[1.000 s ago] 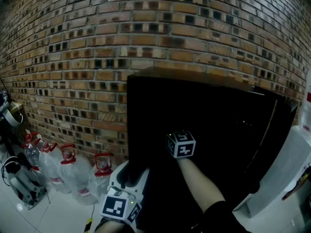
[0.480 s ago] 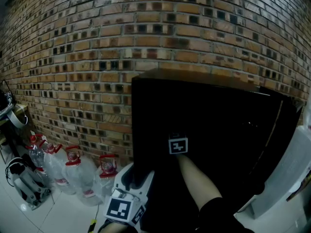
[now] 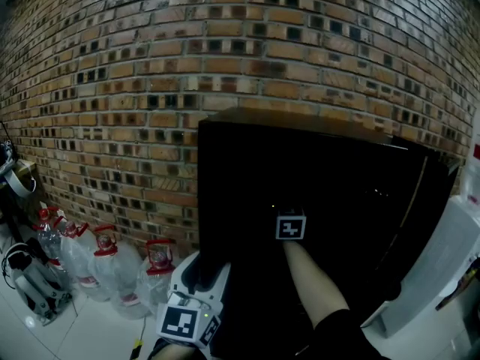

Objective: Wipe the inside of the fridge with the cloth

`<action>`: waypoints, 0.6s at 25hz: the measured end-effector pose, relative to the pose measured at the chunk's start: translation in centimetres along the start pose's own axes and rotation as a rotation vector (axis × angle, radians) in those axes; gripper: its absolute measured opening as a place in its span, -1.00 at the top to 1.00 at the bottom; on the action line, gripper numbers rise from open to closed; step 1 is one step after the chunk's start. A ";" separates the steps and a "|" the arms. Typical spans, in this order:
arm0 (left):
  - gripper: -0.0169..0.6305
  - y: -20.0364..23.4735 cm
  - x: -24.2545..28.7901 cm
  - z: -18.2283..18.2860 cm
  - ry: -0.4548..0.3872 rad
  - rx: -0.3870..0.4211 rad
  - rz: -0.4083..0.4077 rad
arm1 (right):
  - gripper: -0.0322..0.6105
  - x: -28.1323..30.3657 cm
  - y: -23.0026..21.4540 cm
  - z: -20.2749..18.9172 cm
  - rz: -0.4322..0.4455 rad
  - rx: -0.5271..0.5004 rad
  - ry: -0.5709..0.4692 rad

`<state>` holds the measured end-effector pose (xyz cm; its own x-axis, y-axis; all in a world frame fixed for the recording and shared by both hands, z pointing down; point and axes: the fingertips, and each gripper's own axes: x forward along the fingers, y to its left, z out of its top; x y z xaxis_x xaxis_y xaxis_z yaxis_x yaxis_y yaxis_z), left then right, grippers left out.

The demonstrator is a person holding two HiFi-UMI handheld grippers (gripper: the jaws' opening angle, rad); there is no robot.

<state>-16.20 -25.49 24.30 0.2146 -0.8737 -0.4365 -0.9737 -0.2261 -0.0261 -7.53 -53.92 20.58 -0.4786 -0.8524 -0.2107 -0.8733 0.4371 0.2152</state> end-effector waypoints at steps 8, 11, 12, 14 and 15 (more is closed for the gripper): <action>0.27 0.0 -0.1 0.1 -0.002 -0.001 -0.008 | 0.67 -2.6 -6.6 -0.7 -0.185 -0.017 0.017; 0.27 -0.2 -0.1 0.1 -0.002 -0.002 -0.012 | 0.67 -3.4 -8.5 -0.9 -0.239 -0.022 0.020; 0.26 -0.2 -0.1 0.1 -0.003 -0.002 -0.013 | 0.67 -3.6 -9.2 -1.0 -0.258 -0.019 0.021; 0.26 -0.1 -0.1 0.1 -0.007 -0.003 -0.015 | 0.67 -4.2 -10.4 -1.3 -0.299 -0.008 0.024; 0.26 -0.1 -0.1 0.1 -0.009 -0.005 -0.015 | 0.67 -4.4 -10.8 -1.6 -0.319 -0.002 0.025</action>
<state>-16.13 -25.31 24.27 0.2285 -0.8664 -0.4439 -0.9701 -0.2411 -0.0286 4.19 -55.34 20.67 -0.1778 -0.9534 -0.2439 -0.9789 0.1458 0.1435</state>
